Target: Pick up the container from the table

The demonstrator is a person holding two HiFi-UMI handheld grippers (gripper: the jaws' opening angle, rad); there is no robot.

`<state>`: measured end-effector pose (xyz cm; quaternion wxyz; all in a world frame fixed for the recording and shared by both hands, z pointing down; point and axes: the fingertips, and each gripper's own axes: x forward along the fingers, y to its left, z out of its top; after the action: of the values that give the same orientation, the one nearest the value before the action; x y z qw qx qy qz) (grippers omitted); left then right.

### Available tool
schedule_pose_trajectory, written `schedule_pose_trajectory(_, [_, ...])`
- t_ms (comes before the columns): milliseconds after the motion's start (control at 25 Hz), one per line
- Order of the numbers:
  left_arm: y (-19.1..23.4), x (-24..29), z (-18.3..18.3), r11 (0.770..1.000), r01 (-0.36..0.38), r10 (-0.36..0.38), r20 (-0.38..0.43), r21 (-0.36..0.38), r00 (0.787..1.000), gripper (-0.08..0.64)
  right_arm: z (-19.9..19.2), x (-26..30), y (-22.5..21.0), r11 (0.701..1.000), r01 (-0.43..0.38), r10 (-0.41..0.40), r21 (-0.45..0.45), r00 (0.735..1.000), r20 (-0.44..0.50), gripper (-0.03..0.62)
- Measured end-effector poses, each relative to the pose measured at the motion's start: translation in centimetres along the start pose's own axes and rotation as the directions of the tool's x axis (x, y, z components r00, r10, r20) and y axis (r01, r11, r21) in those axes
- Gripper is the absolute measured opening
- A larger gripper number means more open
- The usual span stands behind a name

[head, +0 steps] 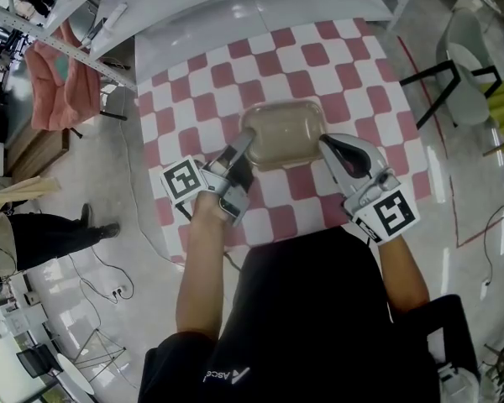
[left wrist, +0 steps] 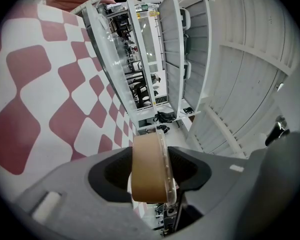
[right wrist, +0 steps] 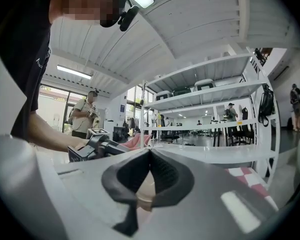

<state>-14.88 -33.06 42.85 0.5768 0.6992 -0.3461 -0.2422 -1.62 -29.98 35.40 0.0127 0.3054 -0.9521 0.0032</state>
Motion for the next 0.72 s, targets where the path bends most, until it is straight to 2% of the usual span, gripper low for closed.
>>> schedule_pose_trajectory(720, [0.12, 0.00, 0.03, 1.000, 0.007, -0.007, 0.000, -0.009, 1.000, 0.230, 0.26, -0.24, 0.52, 1.000, -0.009, 0.009, -0.013, 1.000, 0.000, 0.003])
